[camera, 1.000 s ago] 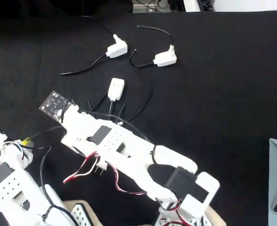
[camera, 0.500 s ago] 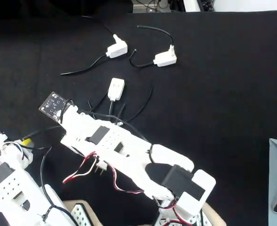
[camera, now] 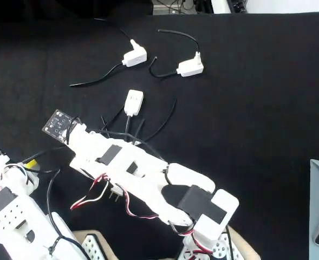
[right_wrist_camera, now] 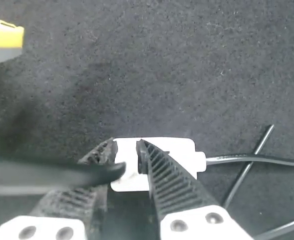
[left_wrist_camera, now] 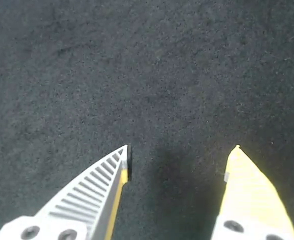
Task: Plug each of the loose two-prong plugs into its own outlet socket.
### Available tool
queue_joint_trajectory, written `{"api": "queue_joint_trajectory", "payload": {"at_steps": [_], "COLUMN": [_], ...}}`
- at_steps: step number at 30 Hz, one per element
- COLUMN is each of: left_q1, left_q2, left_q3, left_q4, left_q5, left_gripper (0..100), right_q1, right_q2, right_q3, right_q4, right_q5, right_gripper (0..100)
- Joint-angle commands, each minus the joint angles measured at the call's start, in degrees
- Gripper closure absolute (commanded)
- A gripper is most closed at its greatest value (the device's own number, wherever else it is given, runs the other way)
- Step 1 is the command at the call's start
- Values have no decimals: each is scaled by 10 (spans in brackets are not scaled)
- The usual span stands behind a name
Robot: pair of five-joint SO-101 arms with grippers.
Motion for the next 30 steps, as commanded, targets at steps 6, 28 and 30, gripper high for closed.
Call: {"api": "queue_joint_trajectory", "payload": {"at_steps": [6, 28, 30], "left_q1": [6, 142, 192], "left_q2": [-7, -7, -7], "left_q3": [-4, -166, -167], "left_q4": [-7, 181, 192], "left_q5": [0, -65, -82], "left_gripper": [691, 690, 689], "right_q1": [-2, 55, 99], "right_q2": [-13, -422, -444], "right_q3": [-7, -60, -60], "right_q4": [37, 444, 473], "right_q5": [7, 4, 4], "right_gripper": [915, 977, 985]}}
